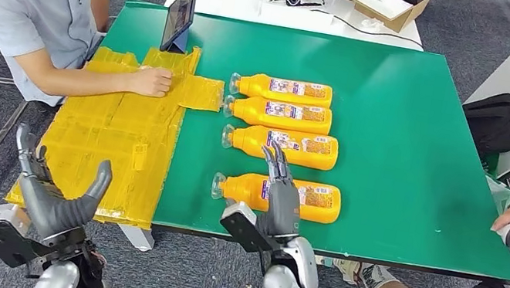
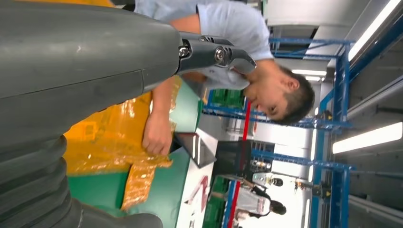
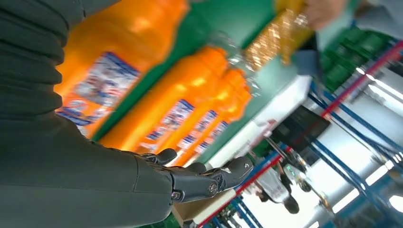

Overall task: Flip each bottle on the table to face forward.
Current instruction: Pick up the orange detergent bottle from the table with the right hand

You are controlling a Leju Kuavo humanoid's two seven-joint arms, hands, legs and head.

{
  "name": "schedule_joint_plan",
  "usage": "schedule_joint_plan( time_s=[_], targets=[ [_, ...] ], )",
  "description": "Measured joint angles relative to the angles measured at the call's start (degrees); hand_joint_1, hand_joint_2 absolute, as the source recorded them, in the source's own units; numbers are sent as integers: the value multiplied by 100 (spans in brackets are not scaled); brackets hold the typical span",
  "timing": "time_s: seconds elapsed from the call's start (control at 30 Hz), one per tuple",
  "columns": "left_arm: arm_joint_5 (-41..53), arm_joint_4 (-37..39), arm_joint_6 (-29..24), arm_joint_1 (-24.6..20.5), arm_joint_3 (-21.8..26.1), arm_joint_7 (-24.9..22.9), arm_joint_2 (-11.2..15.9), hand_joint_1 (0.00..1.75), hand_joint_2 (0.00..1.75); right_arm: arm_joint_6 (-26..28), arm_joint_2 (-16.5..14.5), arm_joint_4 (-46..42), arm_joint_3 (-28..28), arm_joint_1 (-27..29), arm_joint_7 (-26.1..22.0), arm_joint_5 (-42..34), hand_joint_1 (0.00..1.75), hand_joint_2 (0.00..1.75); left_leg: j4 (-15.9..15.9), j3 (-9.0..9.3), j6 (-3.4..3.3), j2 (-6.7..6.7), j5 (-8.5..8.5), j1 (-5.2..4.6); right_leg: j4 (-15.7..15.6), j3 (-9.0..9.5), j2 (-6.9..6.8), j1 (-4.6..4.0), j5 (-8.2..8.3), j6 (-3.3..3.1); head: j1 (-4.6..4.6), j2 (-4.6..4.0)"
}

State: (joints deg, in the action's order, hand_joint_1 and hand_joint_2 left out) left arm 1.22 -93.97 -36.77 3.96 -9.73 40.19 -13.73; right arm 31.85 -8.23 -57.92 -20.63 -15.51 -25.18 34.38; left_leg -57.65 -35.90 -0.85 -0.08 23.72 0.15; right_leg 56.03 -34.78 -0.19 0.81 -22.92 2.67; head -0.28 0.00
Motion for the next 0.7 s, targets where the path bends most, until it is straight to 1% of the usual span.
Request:
schedule_joint_plan(
  time_s=[0.17,0.23,0.33,0.57,0.7],
  targets=[
    [46,-109,-105,16,218,0,-60,0,175,-820,218,-244,0,226,420,108,0,175,0,1,0,-3,0,0,0,0,0,0,1,0,-1,0],
    [57,-125,-152,16,255,0,-69,0,175,-951,277,-258,-2,264,529,251,0,175,0,1,0,-3,-1,0,0,0,0,-1,1,0,-2,0],
    [59,-128,-196,17,299,0,-80,0,175,-870,400,-308,-28,297,716,754,0,175,0,1,0,-3,-1,1,1,1,0,-1,1,0,-1,0],
    [56,-128,-216,16,393,0,-87,0,175,-342,740,-570,-86,333,1313,2040,0,175,0,1,0,-3,-1,-1,0,2,0,1,1,0,-1,-1],
    [56,-128,-221,16,428,0,-87,0,175,-192,879,-634,-85,331,1472,2299,0,175,0,1,0,-3,-1,-2,0,2,0,1,1,0,0,0]
  ],
)
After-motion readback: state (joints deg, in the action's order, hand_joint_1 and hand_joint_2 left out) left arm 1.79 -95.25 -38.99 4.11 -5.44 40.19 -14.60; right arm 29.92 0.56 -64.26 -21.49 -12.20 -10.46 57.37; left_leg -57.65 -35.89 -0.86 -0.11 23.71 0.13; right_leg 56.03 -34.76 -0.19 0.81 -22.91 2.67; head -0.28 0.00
